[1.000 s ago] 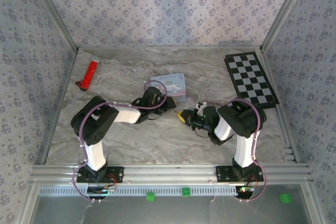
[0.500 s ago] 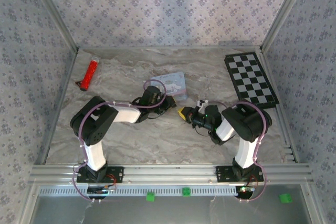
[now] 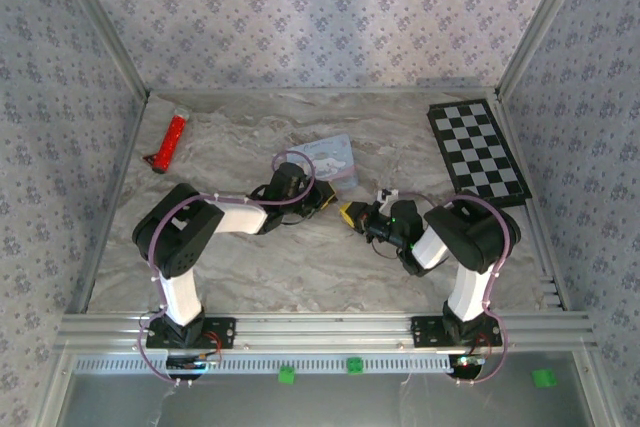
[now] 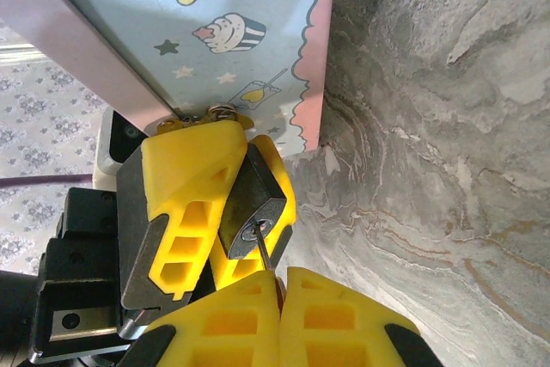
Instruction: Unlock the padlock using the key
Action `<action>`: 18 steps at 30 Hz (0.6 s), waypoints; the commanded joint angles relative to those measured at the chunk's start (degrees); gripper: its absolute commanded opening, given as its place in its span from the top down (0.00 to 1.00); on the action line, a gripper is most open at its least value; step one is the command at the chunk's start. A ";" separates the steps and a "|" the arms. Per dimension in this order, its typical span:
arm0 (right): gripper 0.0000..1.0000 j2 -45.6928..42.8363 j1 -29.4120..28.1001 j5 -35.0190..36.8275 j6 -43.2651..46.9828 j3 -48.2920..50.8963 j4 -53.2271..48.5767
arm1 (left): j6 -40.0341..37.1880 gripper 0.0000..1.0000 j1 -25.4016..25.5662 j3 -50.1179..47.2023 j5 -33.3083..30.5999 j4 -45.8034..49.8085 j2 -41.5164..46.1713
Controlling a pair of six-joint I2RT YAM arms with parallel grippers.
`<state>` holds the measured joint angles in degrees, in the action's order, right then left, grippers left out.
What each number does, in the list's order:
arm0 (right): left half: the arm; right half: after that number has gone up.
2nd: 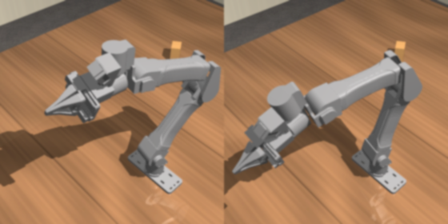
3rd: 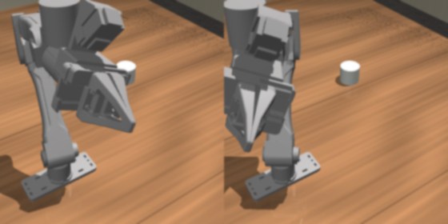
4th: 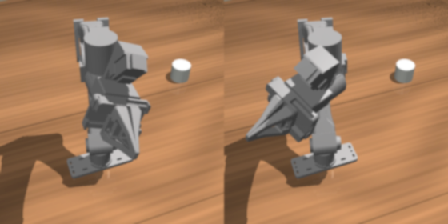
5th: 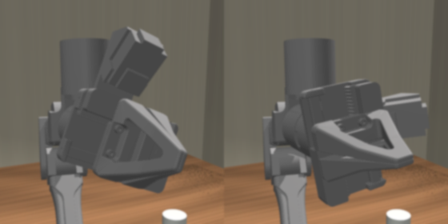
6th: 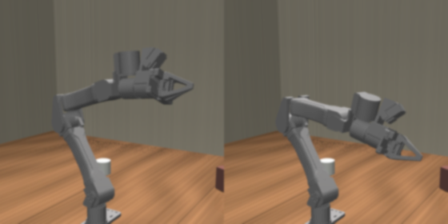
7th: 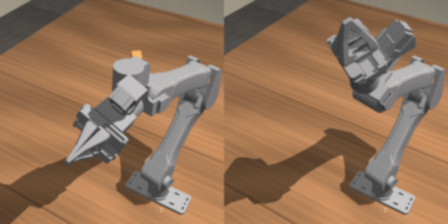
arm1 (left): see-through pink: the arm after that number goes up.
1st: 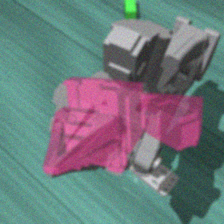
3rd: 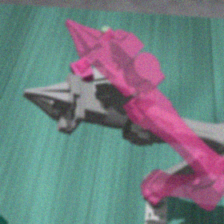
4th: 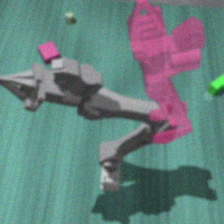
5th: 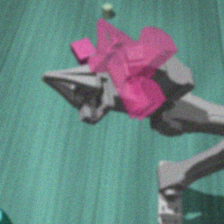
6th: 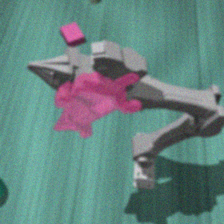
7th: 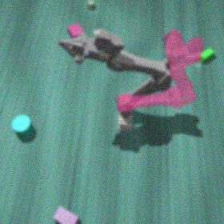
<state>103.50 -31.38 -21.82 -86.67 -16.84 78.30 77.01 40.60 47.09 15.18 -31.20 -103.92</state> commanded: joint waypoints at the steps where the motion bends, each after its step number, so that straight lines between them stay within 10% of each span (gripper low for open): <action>1: 1.00 -1.46 -0.17 1.91 -1.29 0.03 1.49 | 2.92 0.94 0.70 0.61 3.56 -1.80 1.87; 18: 1.00 -3.14 -1.29 6.58 -2.95 1.29 1.45 | 7.54 0.95 1.85 -0.25 2.64 -7.47 1.88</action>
<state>101.60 -32.56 -17.47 -89.19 -16.34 78.46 82.50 40.73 47.00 14.37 -34.15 -103.92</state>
